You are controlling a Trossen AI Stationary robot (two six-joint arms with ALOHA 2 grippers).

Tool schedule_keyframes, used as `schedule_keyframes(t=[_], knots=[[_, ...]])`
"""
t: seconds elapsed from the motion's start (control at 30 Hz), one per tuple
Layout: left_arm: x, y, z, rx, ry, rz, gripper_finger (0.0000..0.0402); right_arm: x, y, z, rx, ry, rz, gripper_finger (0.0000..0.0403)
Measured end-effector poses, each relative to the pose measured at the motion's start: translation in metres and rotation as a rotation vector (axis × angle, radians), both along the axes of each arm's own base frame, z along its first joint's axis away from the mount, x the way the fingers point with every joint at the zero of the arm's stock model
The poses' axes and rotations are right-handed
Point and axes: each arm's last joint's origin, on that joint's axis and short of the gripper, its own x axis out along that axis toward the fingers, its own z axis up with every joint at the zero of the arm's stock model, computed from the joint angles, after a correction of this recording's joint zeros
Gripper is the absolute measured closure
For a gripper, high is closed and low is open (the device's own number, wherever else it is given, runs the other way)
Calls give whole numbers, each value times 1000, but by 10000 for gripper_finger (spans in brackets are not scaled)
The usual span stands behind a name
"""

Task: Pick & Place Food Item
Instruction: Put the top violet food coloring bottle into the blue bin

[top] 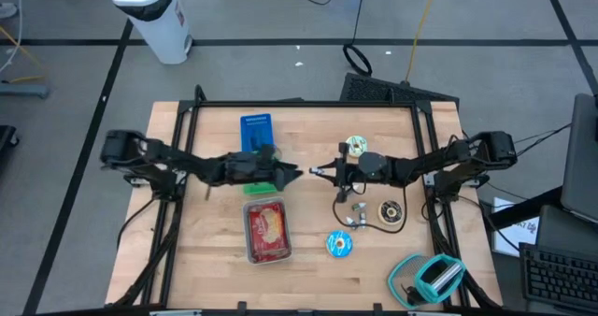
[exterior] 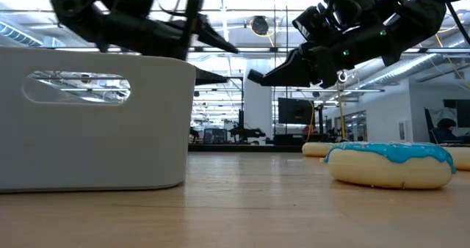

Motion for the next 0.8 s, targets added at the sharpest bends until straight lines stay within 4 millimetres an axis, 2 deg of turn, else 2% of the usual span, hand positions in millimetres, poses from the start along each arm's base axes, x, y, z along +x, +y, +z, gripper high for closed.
schedule_keyframes(t=[0.2, 0.33, 0.67, 0.8], knots=[[35, 3, -9, 4, 30, -11, 135, 0, 3, -1, -2, 7, 10, 332], [47, 7, -13, -19, 34, -19, 135, 0, 3, -1, -12, 15, -12, 329], [56, 14, -10, -39, 19, -24, 138, 0, 5, -2, -34, 25, 1, 328], [55, 17, -11, -68, 17, -34, 169, 0, 6, -2, -39, 28, 8, 328]])
